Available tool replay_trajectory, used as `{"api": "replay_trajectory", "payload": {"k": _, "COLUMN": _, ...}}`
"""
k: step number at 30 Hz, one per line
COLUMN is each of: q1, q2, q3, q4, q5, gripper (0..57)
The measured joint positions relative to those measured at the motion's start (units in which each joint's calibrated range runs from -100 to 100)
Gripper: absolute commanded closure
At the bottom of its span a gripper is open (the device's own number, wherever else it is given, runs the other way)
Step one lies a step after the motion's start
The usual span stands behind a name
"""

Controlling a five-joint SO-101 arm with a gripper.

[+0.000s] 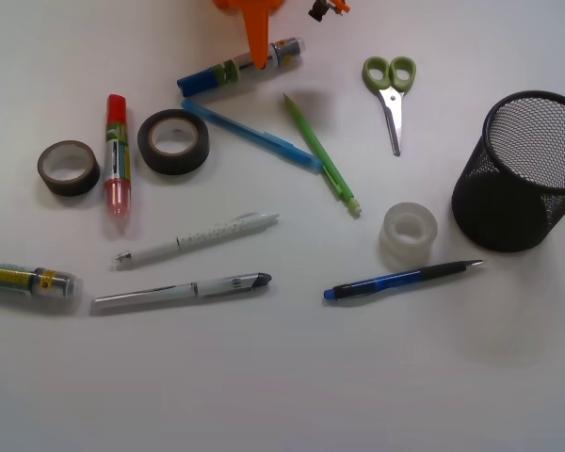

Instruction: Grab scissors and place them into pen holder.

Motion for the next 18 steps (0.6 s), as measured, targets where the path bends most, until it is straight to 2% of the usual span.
{"api": "replay_trajectory", "payload": {"k": 3, "q1": 1.04, "q2": 0.00, "q3": 2.25, "q4": -3.11, "q5": 0.00, "gripper": 33.5}}
{"api": "replay_trajectory", "payload": {"k": 7, "q1": 2.07, "q2": 0.17, "q3": 2.79, "q4": -17.11, "q5": 0.00, "gripper": 33.6}}
{"api": "replay_trajectory", "payload": {"k": 12, "q1": 3.55, "q2": 0.09, "q3": 2.79, "q4": -19.96, "q5": -0.63, "gripper": 33.7}}
{"api": "replay_trajectory", "payload": {"k": 18, "q1": 4.81, "q2": 0.09, "q3": -2.61, "q4": -19.96, "q5": -9.62, "gripper": 33.4}}
